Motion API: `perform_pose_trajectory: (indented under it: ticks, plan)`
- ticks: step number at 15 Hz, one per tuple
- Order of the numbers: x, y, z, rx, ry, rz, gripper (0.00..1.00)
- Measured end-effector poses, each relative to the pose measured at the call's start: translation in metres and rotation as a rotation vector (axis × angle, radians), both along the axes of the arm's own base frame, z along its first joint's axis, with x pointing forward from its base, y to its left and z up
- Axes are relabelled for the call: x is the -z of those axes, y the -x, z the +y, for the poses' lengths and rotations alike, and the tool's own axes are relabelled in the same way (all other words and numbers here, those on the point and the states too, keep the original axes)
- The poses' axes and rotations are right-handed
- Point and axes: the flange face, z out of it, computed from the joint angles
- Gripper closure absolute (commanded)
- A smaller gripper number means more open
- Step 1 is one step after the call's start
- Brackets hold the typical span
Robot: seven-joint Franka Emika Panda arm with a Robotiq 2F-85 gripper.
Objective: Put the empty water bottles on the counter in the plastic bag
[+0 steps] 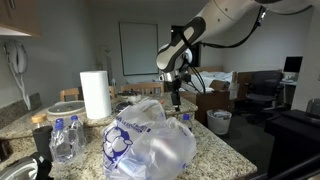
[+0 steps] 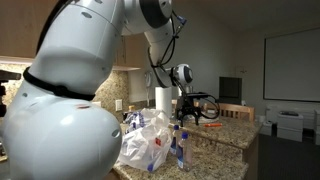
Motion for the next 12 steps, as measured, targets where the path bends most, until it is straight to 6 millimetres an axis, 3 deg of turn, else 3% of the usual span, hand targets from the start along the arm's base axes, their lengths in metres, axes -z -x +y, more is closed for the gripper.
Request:
perform_pose_trajectory:
  ticks: [5, 12]
  plan:
    - [0.014, 0.022, -0.007, -0.007, 0.032, 0.042, 0.0]
    - [0.022, 0.026, -0.003, -0.011, 0.054, 0.058, 0.0]
